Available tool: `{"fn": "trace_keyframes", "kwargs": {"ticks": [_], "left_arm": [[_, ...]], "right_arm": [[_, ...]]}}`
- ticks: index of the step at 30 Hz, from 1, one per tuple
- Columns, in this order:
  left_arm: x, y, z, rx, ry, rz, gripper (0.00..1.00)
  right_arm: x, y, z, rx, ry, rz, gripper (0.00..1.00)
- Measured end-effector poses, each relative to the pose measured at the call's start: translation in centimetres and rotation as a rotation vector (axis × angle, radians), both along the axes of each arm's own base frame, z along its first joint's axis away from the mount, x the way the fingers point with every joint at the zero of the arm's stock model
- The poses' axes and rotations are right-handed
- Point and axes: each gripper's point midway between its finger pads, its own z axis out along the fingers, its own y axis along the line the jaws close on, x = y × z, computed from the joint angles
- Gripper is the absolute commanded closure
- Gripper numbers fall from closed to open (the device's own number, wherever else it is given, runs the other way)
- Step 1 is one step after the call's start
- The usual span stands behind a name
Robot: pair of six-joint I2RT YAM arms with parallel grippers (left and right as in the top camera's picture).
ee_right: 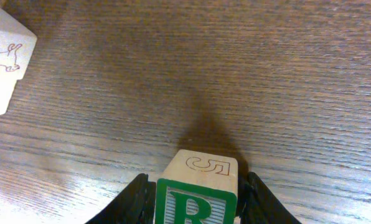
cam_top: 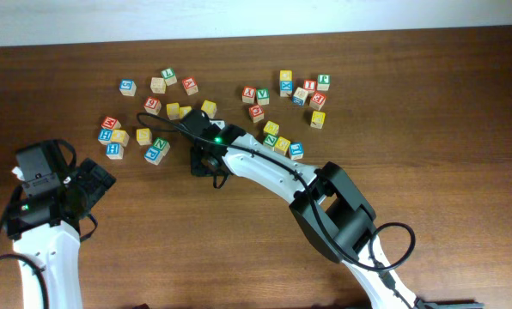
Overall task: Spell out RSS
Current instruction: 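Grasp the green R block and carry it toward the table center, then release the R block on the table and lift the right arm away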
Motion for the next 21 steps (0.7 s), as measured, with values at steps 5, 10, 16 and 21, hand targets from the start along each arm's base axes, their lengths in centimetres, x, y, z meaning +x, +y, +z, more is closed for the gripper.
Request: {"fn": "trace_keyframes", "kwargs": {"ticks": [5,10,16,21], "left_arm": [[0.0,0.0,0.0,0.0,0.0,0.0,0.01],[0.0,0.0,0.0,0.0,0.0,0.0,0.01],[0.0,0.0,0.0,0.0,0.001,0.0,0.01],[0.0,0.0,0.0,0.0,0.0,0.0,0.01]], "right_arm": [[-0.6,-0.3,0.5,-0.019,0.032,0.003,0.56],[0.3,-1.0,4.7,-0.055,0.025,0.009,0.53],[3.6,-3.9,9.4,-0.037,0.0,-0.058,0.39],[7.4,-5.8,10.6,0.034,-0.045,-0.12,0.02]]}}
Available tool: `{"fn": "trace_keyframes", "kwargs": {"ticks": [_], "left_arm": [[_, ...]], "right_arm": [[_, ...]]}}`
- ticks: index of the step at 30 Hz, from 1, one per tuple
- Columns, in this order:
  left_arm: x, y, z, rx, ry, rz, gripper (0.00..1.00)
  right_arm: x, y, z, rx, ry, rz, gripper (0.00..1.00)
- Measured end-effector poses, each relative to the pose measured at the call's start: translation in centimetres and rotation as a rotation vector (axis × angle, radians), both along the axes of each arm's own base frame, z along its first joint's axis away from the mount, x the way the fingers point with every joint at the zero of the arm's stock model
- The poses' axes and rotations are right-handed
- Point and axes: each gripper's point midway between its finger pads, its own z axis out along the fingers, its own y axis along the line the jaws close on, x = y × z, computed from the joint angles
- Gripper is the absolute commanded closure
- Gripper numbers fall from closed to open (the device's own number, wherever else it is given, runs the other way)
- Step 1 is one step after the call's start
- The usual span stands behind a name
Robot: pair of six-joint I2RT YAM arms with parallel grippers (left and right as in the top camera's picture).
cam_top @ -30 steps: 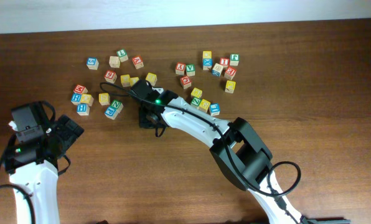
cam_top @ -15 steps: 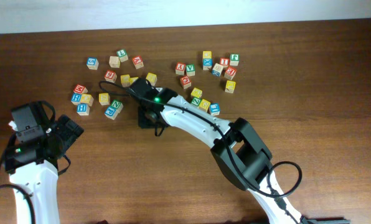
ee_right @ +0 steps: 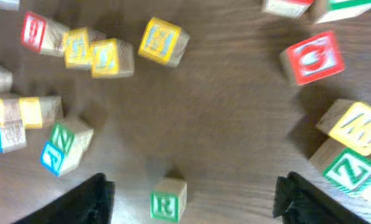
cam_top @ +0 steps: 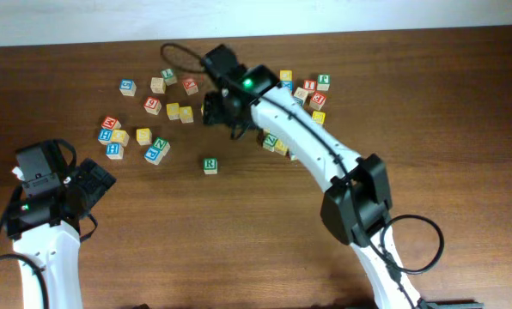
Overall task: Spell out RSS
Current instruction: 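Release the R block on the table and lift the right arm away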
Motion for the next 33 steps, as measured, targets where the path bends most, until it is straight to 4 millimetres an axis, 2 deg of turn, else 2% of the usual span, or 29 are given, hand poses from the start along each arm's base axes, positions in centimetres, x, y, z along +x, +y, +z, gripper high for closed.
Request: {"fn": "trace_keyframes", "kwargs": {"ticks": [3,6,9,12,16,19,20,22,27,30,33], "left_arm": [[0.0,0.0,0.0,0.0,0.0,0.0,0.01],[0.0,0.0,0.0,0.0,0.0,0.0,0.01],[0.0,0.0,0.0,0.0,0.0,0.0,0.01],[0.0,0.0,0.0,0.0,0.0,0.0,0.01],[0.0,0.0,0.0,0.0,0.0,0.0,0.01],[0.0,0.0,0.0,0.0,0.0,0.0,0.01],[0.0,0.0,0.0,0.0,0.0,0.0,0.01],[0.0,0.0,0.0,0.0,0.0,0.0,0.01],[0.0,0.0,0.0,0.0,0.0,0.0,0.01],[0.0,0.0,0.0,0.0,0.0,0.0,0.01],[0.0,0.0,0.0,0.0,0.0,0.0,0.01]], "right_arm": [[0.6,-0.8,0.0,0.001,-0.001,-0.015,0.02],[0.1,-1.2,-0.3,-0.015,0.021,-0.016,0.02],[-0.3,-2.7,-0.7,-0.041,0.065,-0.034,0.02],[0.2,-7.5,-0.5,-0.075,0.133,-0.116,0.02],[0.9,-17.6,1.6,-0.104,0.215,-0.307,0.02],[0.2,-25.2,2.4,-0.121,0.291,-0.458,0.02],[-0.1,-26.8,2.5,-0.123,0.314,-0.494,0.02],[-0.8,-29.5,2.4,-0.127,0.357,-0.55,0.02],[-1.1,-35.2,2.4,-0.108,0.38,-0.677,0.02],[-1.2,-37.3,2.4,-0.099,0.383,-0.726,0.02],[-1.4,-38.3,2.4,-0.095,0.385,-0.749,0.02]]}}
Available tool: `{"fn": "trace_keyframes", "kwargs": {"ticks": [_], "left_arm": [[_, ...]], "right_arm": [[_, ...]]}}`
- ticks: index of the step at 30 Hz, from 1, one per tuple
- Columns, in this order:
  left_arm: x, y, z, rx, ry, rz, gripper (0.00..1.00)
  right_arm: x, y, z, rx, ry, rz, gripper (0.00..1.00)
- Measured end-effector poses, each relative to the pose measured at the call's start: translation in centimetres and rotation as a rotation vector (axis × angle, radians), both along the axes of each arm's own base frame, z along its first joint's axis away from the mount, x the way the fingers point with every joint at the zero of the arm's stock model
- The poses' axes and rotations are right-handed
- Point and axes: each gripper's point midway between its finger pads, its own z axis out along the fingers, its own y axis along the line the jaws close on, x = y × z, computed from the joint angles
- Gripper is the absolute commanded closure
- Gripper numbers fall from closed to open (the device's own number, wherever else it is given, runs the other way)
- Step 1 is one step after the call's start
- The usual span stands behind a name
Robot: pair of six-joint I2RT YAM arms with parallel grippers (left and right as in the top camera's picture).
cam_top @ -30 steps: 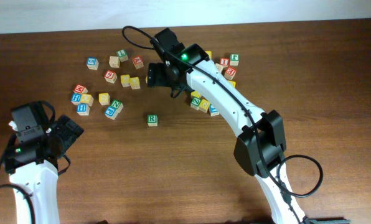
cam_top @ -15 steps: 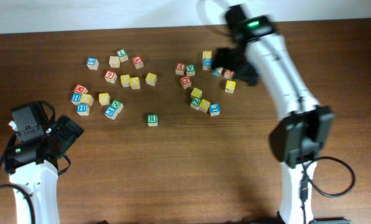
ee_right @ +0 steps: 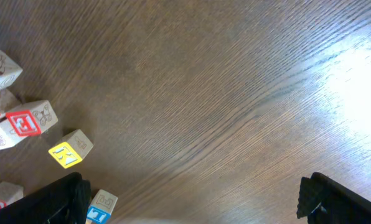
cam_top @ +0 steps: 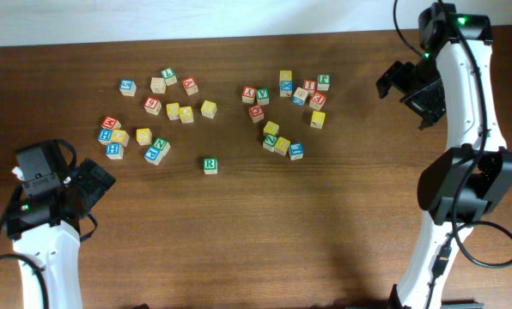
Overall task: Spell out RSS
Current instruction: 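Release the R block on the table and lift the right arm away, then reach the left gripper into the left cluster and grasp the yellow S block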
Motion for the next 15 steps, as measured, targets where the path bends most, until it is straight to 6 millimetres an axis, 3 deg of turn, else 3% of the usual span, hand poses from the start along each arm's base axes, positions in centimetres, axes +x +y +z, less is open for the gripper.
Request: {"fn": "trace_keyframes", "kwargs": {"ticks": [9,12,15], "left_arm": [[0.3,-0.8,-0.1,-0.042,-0.015,-0.02,0.01],[0.9,-4.4,-0.3,-0.234,-0.053,-0.11,0.01],[2.4,-8.0,0.8,-0.389,-0.141,-0.244,0.04]], "right_arm": [[0.0,-0.3,0.0,0.0,0.0,-0.008,0.02],[0.0,-0.3,0.0,0.0,0.0,-0.008,0.02],[0.0,-0.3,0.0,0.0,0.0,-0.008,0.02]]}}
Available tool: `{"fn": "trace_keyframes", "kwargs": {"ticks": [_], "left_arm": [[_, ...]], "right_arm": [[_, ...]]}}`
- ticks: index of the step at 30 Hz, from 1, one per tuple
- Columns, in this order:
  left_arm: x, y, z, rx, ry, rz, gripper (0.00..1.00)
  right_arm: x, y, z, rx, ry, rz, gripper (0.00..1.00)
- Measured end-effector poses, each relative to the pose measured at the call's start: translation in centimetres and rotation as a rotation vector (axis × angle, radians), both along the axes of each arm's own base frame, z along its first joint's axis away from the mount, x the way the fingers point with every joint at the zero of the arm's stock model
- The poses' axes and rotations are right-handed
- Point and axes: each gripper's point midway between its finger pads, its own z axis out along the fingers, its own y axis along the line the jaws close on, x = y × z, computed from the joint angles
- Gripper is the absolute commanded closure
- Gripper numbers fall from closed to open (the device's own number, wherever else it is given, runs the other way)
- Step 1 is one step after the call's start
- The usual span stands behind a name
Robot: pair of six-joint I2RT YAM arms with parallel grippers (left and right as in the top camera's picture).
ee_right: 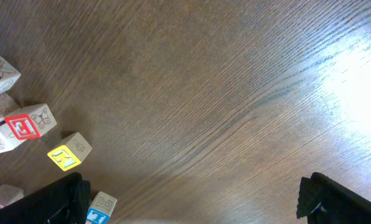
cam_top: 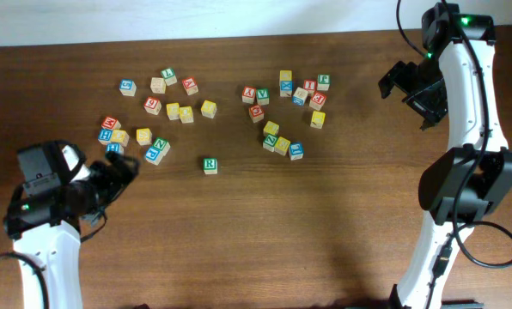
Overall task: Spell out RSS
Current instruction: 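Reach the left gripper into the left cluster and grasp the yellow S block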
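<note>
The green-lettered R block [cam_top: 210,165] stands alone on the brown table [cam_top: 239,240], in front of the scattered letter blocks. My right gripper [cam_top: 408,91] hangs over the far right of the table, away from all blocks. In the right wrist view it [ee_right: 198,208] is open, its fingers [ee_right: 64,199] spread wide over bare wood. My left gripper [cam_top: 123,167] reaches toward the left group of blocks [cam_top: 149,112], close to a blue block [cam_top: 112,148]. Its jaws are too dark and small to read.
A second group of blocks [cam_top: 286,107] lies right of centre. The right wrist view catches its edge: a red-lettered block [ee_right: 25,123], a yellow one [ee_right: 67,152] and a blue one [ee_right: 101,208]. The table's far edge meets a white wall [cam_top: 239,17].
My left gripper has stretched forward and right, from near the table's left edge to beside the left block group. The right arm and the blocks have barely changed.
My right gripper was shut on the R block, low over the table in front of the blocks. Then the R block stood free and the gripper was open above the block groups. Later it was at the far right, where it stays; now the left arm has reached out.
</note>
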Motion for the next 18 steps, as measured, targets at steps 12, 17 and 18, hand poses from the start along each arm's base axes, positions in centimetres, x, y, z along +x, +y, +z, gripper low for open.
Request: {"fn": "trace_keyframes", "kwargs": {"ticks": [12,17,18], "left_arm": [[6.0,-15.0,9.2,0.022,-0.177,-0.643,0.01],[10.7,-13.7,7.7,0.269,0.05,-0.65,0.12],[11.7,-13.4,6.7,0.298,0.083,-0.646,0.21]], "right_arm": [[-0.1,0.0,0.0,0.001,0.002,0.0,0.02],[-0.1,0.0,0.0,0.001,0.003,0.0,0.02],[-0.1,0.0,0.0,0.001,0.003,0.0,0.02]]}}
